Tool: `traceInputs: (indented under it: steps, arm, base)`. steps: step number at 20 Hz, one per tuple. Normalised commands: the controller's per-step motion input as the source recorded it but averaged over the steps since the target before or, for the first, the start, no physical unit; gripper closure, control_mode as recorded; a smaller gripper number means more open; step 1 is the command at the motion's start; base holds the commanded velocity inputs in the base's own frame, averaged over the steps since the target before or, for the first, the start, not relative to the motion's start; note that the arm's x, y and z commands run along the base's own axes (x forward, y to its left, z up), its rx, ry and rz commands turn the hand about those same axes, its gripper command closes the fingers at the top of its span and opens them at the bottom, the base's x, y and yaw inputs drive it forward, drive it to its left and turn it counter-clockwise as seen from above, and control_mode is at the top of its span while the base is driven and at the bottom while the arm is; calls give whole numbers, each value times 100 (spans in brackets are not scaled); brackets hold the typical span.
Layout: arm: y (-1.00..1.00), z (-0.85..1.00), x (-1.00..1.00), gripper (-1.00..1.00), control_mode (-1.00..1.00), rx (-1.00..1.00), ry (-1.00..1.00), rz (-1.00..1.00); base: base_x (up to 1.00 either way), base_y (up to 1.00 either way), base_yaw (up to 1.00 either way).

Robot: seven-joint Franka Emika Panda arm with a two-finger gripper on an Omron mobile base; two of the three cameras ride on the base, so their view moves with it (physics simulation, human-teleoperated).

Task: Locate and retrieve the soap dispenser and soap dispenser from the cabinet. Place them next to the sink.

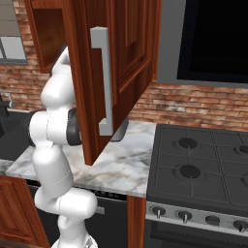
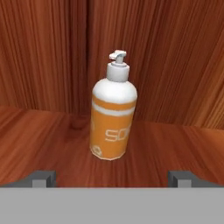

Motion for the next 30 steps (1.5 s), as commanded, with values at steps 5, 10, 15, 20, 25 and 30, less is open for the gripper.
traceInputs:
  steps: [5, 10, 15, 20, 25, 30]
  arm:
    - [0, 0, 44, -100, -100, 0, 0, 0]
    - [0, -2, 41, -100, -100, -2, 0, 0]
    - [0, -5, 35, -100, -100, -2, 0, 0]
    - [0, -5, 28, -100, -100, -1, 0, 0]
    - [0, -3, 7, -100, -100, 0, -2, 0]
    - [0, -4, 1, 100, -100, 0, -2, 0]
  base:
    - [0, 0, 0]
    - [0, 0, 0]
    - [0, 0, 0]
    - [0, 0, 0]
    - [0, 0, 0]
    - [0, 0, 0]
